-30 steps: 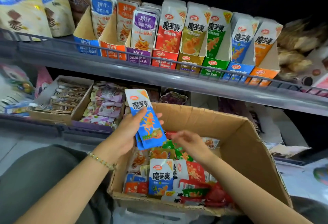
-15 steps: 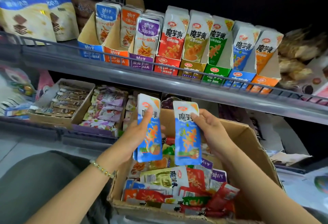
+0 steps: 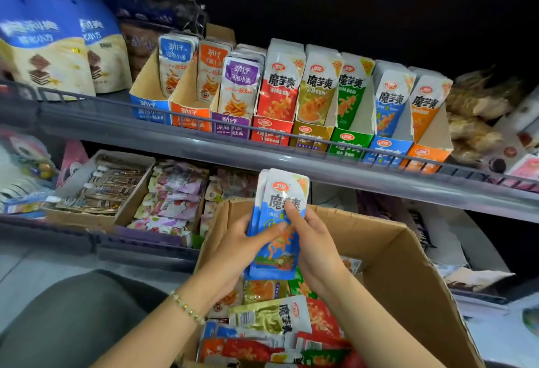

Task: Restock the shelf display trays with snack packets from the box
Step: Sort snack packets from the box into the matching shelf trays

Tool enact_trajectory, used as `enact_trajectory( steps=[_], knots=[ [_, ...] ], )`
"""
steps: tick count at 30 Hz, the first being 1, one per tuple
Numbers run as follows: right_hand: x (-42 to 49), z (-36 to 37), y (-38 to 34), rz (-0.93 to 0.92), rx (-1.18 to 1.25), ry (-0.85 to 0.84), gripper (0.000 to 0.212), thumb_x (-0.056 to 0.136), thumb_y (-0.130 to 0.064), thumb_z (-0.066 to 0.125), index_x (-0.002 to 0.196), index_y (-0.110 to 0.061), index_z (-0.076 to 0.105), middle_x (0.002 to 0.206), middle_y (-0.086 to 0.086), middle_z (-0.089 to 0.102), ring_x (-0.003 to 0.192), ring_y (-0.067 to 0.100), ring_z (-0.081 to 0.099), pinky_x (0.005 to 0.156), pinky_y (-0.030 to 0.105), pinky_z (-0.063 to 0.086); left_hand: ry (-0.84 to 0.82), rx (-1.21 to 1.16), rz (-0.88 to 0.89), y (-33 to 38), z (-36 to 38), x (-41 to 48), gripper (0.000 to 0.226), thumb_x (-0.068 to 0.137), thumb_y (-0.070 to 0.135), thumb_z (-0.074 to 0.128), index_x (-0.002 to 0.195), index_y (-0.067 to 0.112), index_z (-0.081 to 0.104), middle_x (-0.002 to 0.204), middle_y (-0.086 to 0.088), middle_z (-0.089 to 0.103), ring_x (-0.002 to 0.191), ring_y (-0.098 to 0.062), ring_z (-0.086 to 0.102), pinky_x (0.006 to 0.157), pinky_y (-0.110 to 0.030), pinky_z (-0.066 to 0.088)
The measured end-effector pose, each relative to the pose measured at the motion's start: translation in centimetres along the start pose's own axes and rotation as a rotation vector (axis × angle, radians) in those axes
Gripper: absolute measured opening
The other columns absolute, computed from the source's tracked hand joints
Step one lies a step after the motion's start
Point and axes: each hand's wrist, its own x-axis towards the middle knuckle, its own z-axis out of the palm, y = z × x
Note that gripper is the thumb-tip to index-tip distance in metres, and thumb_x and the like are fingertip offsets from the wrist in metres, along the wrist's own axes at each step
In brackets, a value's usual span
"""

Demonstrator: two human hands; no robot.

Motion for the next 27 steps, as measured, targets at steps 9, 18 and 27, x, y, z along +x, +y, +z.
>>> enact_trajectory(
  steps=[9, 18, 27],
  knots=[
    [0.0, -0.5, -0.7, -0.144, -0.193, 0.064, 0.020, 0.100, -0.019, 0.047, 0.118, -0.012, 0.051, 0.108, 0.005, 0.071, 0.085, 0.011, 0.071, 0.065, 0.021, 0.056, -0.242, 0.354, 0.124, -0.1, 0.6, -0.2, 0.045, 0.094, 0.031, 0.053, 0.127, 0.049, 0.030, 0.120, 0.017, 0.062, 0.091, -0.007, 0.068, 0.044, -0.024, 0.051],
    [0.1, -5.6, -8.3, -0.423, -0.630, -0.166, 0.062, 0.076, -0.005, 0.074, 0.130, -0.021, 0.046, 0.109, 0.003, 0.067, 0.098, 0.014, 0.068, 0.080, 0.029, 0.058, -0.313, 0.491, 0.241, 2.7, 1.3, 1.0, 0.037, 0.091, 0.031, 0.059, 0.123, 0.043, 0.042, 0.112, 0.016, 0.066, 0.092, -0.003, 0.067, 0.073, -0.031, 0.058],
    [-0.1, -9.2, -18.0, -0.428, -0.810, -0.157, 0.053, 0.069, -0.009, 0.078, 0.115, -0.013, 0.052, 0.105, 0.001, 0.072, 0.099, 0.016, 0.070, 0.080, 0.029, 0.058, -0.362, 0.669, 0.414, 8.1, 7.4, 5.3, 0.053, 0.092, 0.039, 0.055, 0.139, 0.041, 0.031, 0.122, 0.021, 0.057, 0.082, 0.007, 0.062, 0.054, -0.012, 0.048]
  ],
)
